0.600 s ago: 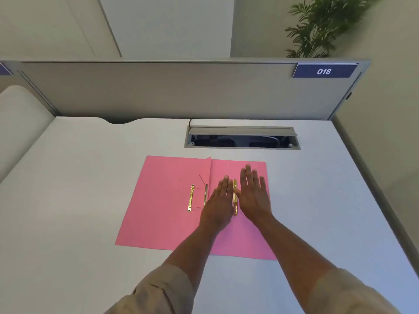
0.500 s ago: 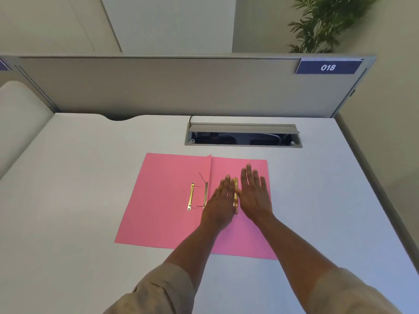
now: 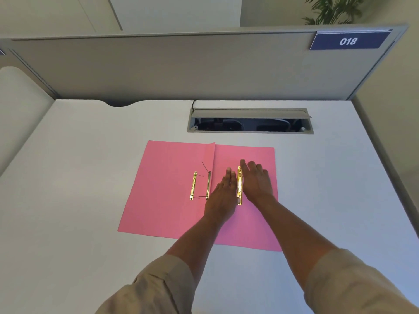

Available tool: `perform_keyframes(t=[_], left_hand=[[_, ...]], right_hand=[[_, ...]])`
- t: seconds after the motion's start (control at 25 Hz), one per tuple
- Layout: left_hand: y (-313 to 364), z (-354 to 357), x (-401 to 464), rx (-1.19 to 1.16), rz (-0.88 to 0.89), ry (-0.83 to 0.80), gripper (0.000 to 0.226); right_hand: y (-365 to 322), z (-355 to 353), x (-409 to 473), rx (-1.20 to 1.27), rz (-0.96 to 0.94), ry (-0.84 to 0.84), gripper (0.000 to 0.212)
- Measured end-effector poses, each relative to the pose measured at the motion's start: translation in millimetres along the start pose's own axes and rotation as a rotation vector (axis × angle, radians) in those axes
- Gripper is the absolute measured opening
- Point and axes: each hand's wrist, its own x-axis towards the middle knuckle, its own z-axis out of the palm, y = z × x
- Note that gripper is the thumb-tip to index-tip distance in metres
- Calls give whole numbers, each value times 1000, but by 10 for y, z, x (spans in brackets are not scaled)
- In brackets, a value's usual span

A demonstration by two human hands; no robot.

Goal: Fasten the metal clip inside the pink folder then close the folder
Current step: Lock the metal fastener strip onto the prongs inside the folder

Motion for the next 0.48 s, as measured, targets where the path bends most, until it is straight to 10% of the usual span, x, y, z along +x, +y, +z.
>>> perform_keyframes(t=[0.48], left_hand=[[20,17,10,-17,-34,-3,85]], right_hand=[[19,-119,132,178,35,70,29]])
